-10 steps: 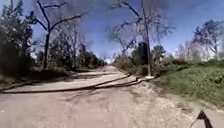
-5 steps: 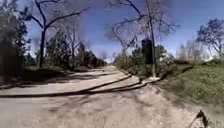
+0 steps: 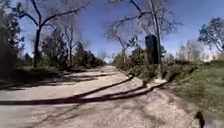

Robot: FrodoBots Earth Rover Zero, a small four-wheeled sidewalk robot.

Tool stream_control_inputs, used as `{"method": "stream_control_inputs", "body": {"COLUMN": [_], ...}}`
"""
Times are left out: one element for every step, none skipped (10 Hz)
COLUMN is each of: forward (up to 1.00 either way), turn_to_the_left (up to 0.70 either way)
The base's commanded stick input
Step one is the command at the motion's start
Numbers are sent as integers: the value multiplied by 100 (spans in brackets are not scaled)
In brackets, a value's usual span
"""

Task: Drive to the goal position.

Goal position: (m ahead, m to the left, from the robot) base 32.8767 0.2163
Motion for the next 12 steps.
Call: {"method": "stream_control_inputs", "body": {"forward": [100,100,100,100,100,100,100,100,100,100,100,100], "turn_to_the_left": [0,0,0,0,0,0,0,0,0,0,0,0]}}
